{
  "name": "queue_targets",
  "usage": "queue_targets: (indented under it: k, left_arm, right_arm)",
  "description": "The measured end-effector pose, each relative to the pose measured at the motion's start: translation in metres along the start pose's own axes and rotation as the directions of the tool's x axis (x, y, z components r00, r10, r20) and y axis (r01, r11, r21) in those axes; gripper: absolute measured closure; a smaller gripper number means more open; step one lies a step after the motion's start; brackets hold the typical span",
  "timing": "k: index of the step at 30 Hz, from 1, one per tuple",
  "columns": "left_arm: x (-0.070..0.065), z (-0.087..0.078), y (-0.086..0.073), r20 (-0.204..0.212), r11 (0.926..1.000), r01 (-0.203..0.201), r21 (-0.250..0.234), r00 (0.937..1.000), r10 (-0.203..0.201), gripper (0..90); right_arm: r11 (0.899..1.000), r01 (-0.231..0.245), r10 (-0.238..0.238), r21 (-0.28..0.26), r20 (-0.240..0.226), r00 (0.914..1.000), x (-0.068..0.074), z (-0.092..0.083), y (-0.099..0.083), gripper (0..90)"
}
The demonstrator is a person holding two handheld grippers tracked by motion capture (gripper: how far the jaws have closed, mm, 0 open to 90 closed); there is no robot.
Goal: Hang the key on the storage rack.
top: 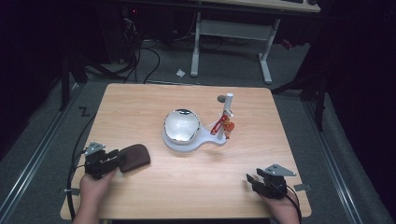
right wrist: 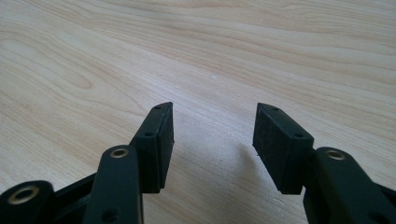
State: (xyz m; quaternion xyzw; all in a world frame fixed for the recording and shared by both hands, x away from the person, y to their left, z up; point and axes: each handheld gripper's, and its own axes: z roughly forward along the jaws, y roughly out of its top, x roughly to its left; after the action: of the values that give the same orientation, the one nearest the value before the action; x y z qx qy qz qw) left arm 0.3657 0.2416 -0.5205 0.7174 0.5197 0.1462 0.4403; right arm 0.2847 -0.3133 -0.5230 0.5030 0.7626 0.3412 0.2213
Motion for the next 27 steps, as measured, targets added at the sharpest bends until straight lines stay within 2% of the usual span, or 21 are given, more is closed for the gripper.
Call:
queue_targets:
  k: [2,4,5,7,10,14,16,17,18,20,21,25,27]
  left_arm:
    - [-0.009,-0.001,-0.002,0.019,0.9997,-0.02,0.016,0.9996,0.02,61.4]
    - [-0.016,-0.003,-0.003,0.015,0.9987,-0.045,0.023,0.9989,0.044,62.2]
    - [-0.017,-0.004,-0.005,0.014,0.9988,-0.044,0.02,0.999,0.043,62.5]
    - [-0.016,-0.005,-0.008,0.014,0.9992,-0.033,0.02,0.9994,0.033,62.0]
    - [-0.009,-0.005,-0.009,0.018,0.9999,0.006,0.011,0.9998,-0.006,60.6]
    - [-0.005,-0.004,-0.011,0.057,0.9993,0.033,0.018,0.9978,-0.033,58.2]
    - [-0.002,-0.002,-0.012,0.097,0.9958,0.083,0.039,0.9915,-0.087,56.1]
    - [0.001,0.0,-0.014,0.134,0.9909,0.123,0.054,0.9825,-0.13,56.0]
    - [0.003,0.002,-0.015,0.156,0.987,0.147,0.065,0.9755,-0.155,56.3]
    - [0.002,0.001,-0.018,0.173,0.9872,0.15,0.054,0.9722,-0.157,61.5]
    - [-0.001,0.001,-0.02,0.166,0.9893,0.141,0.039,0.9754,-0.145,66.0]
    - [-0.006,-0.001,-0.023,0.143,0.9932,0.114,0.022,0.983,-0.116,68.5]
    - [-0.006,-0.002,-0.023,0.14,0.9939,0.109,0.016,0.984,-0.11,69.7]
  right_arm:
    - [1.0,0.004,-0.004,-0.001,0.0,1.0,0.001,0.0,0.0,48.3]
    - [1.0,-0.001,0.001,0.002,-0.003,1.0,0.001,0.0,0.0,48.3]
    - [1.0,-0.002,0.002,0.002,-0.003,1.0,0.001,0.0,0.0,48.3]
    - [1.0,0.006,-0.006,-0.003,-0.005,1.0,0.001,-0.001,-0.001,48.3]
    - [1.0,0.005,-0.005,-0.003,-0.008,1.0,0.002,-0.003,-0.002,48.4]
    - [1.0,0.005,-0.005,-0.009,-0.011,0.9999,0.001,-0.004,-0.001,48.3]
    - [1.0,0.006,-0.006,-0.009,-0.013,0.9999,0.001,-0.003,-0.001,48.3]
    - [1.0,0.006,-0.006,-0.009,-0.013,0.9999,0.001,-0.003,-0.001,48.3]
    - [1.0,0.005,-0.005,-0.007,-0.012,0.9999,0.001,-0.003,-0.001,48.4]
    - [1.0,0.006,-0.006,-0.004,-0.012,0.9999,0.001,-0.002,-0.001,48.3]
    - [1.0,0.005,-0.005,-0.002,-0.009,0.9999,0.002,-0.002,-0.001,48.3]
    - [1.0,0.009,-0.009,-0.006,-0.008,0.9999,0.003,-0.003,-0.001,48.4]
    - [1.0,0.003,-0.003,-0.004,-0.007,1.0,0.003,-0.003,-0.001,48.4]
